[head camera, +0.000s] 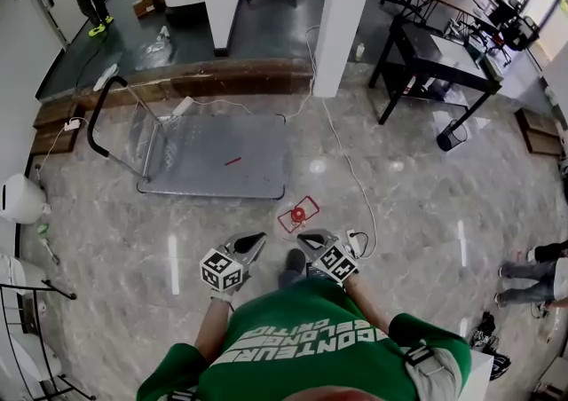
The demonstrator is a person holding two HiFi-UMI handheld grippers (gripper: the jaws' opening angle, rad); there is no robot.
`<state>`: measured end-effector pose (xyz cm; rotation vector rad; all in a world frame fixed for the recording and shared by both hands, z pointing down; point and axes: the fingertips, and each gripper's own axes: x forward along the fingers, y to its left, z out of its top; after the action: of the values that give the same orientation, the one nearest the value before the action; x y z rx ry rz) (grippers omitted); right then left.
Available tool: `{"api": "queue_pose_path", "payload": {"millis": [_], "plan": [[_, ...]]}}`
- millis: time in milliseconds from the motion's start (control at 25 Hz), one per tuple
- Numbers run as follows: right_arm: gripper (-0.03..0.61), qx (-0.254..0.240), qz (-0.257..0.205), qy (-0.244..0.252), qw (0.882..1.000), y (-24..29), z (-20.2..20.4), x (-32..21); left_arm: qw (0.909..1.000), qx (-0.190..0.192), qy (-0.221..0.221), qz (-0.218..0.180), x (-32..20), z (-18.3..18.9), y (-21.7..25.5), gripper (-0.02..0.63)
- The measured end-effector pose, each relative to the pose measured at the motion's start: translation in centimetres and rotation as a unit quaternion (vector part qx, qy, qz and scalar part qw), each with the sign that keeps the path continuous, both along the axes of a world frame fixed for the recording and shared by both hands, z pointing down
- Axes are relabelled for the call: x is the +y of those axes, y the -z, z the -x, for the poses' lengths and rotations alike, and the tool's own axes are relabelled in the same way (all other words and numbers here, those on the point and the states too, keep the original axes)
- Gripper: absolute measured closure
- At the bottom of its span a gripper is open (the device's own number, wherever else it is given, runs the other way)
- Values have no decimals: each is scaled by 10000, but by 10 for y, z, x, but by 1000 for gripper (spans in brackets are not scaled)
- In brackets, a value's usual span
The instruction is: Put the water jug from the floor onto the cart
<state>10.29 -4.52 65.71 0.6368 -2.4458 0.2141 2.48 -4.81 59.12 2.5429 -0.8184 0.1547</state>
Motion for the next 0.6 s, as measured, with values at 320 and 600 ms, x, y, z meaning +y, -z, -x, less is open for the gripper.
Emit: {"api": "queue_pose_path", "payload": {"millis": [320, 600], "plan": [[586, -35, -51, -24, 10000, 5, -16, -41, 10000, -21, -54, 16, -34, -17, 3, 604], [586, -42, -44, 21, 10000, 3, -33, -66, 10000, -56, -24, 48, -55, -32, 0, 604]]}}
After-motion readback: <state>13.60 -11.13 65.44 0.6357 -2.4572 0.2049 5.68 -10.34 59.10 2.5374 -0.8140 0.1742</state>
